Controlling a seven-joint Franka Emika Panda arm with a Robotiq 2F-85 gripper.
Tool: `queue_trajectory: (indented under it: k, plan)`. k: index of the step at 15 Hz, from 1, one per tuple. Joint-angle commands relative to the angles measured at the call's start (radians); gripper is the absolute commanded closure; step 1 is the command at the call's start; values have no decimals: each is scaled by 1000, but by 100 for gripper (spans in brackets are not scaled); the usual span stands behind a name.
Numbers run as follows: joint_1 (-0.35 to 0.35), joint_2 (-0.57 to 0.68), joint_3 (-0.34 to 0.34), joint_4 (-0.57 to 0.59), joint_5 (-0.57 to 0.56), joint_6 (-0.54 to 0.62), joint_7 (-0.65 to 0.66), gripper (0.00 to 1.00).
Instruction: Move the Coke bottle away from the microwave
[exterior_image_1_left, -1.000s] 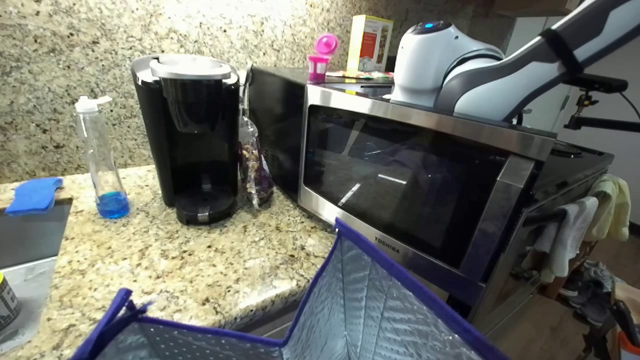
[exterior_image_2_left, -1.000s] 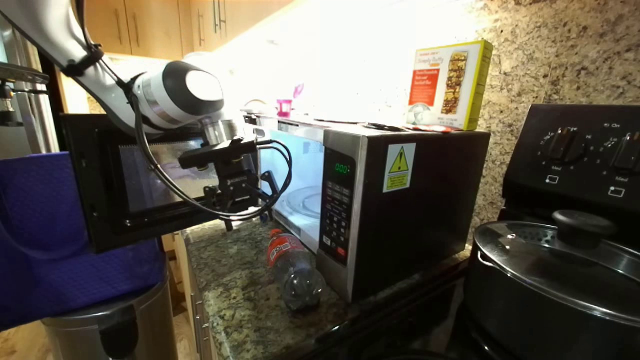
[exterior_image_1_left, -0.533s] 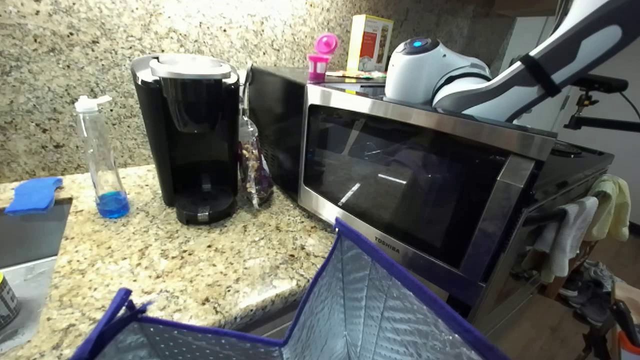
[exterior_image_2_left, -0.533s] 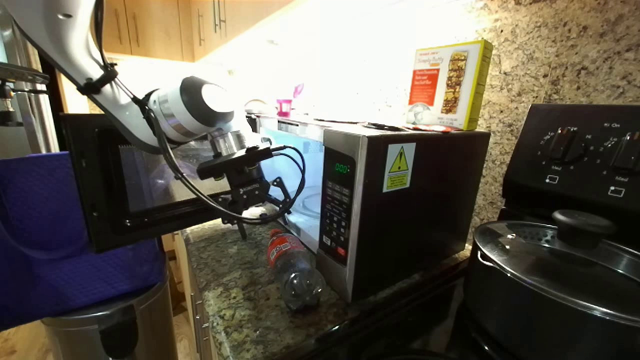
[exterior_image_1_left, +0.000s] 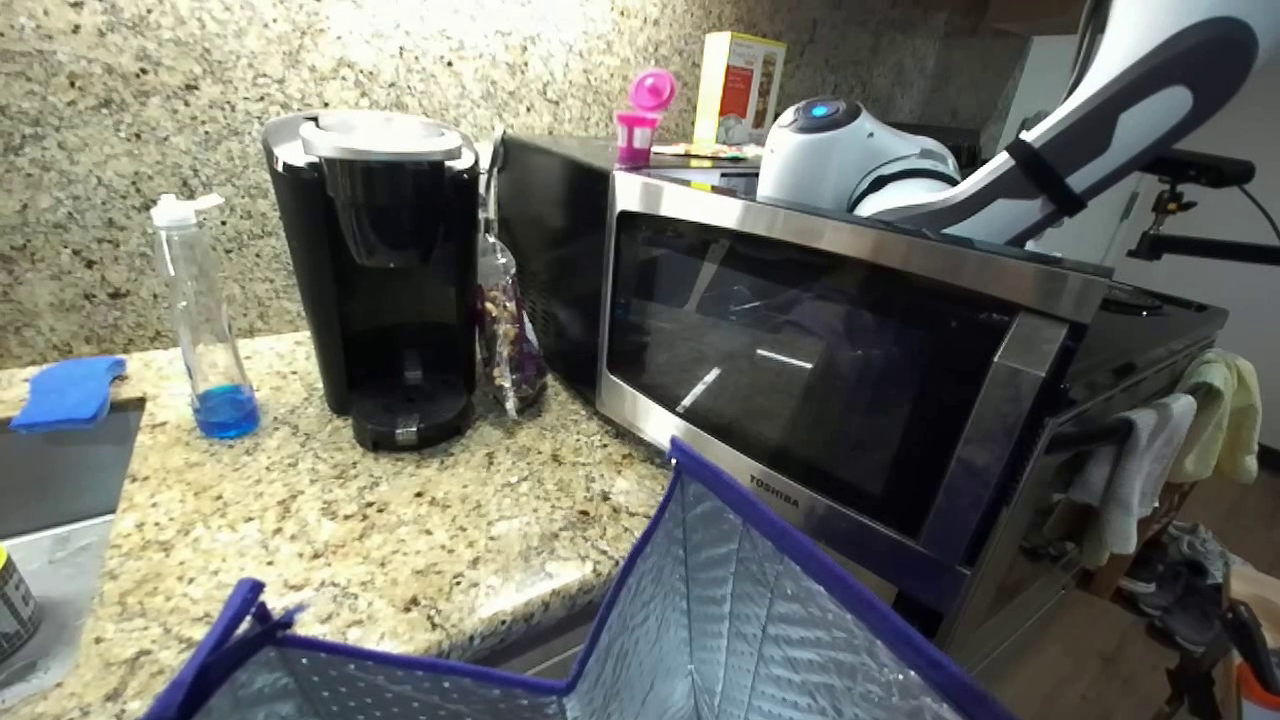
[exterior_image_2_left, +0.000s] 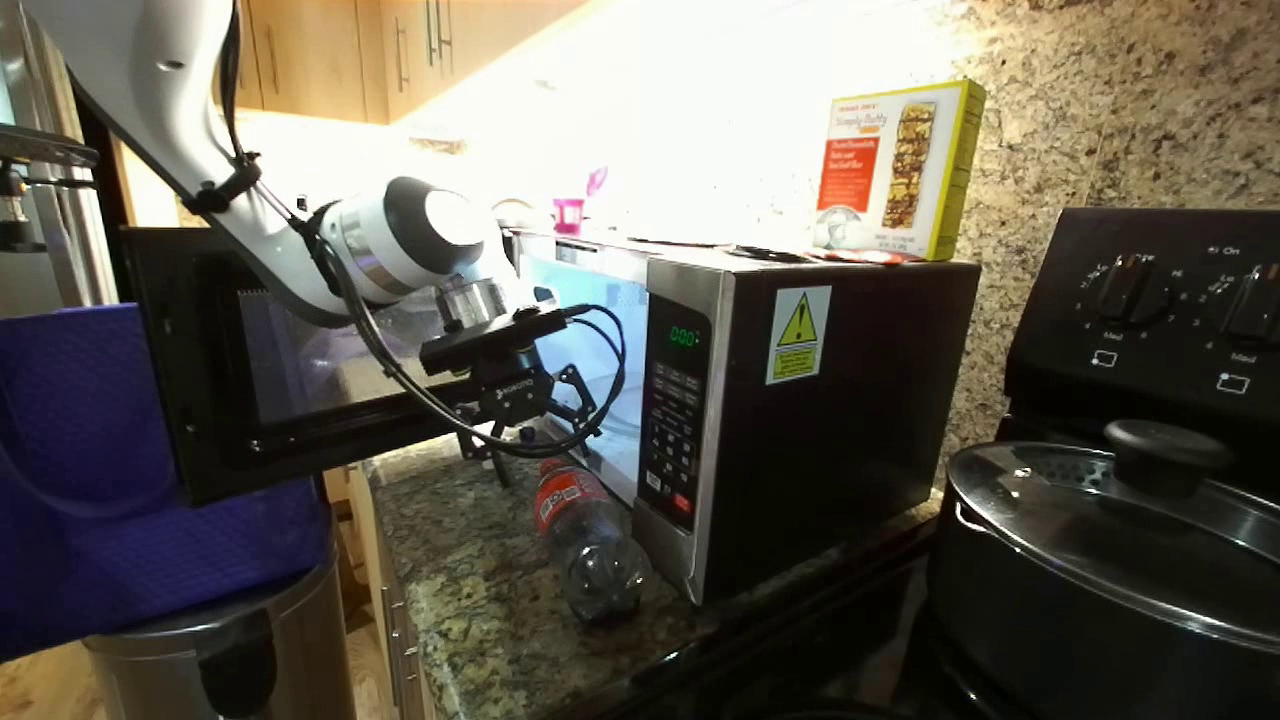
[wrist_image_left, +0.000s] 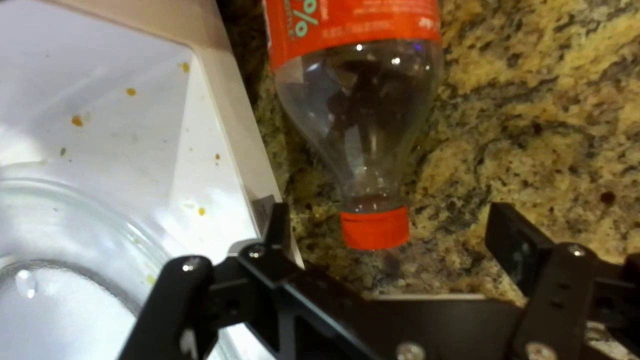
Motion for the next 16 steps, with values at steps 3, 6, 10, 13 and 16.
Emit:
queue_trajectory:
  k: [3,6,10,13,16]
  plan:
    - [-18,29,3,32,-4,13,-57,6]
    - [-26,35,5,39,4,15,-87,33]
    - [-36,32,5,34,2,21,-111,61]
    - [-47,29,6,27,8,39,-122,80]
    - [-32,26,0,27,1,9,-84,89]
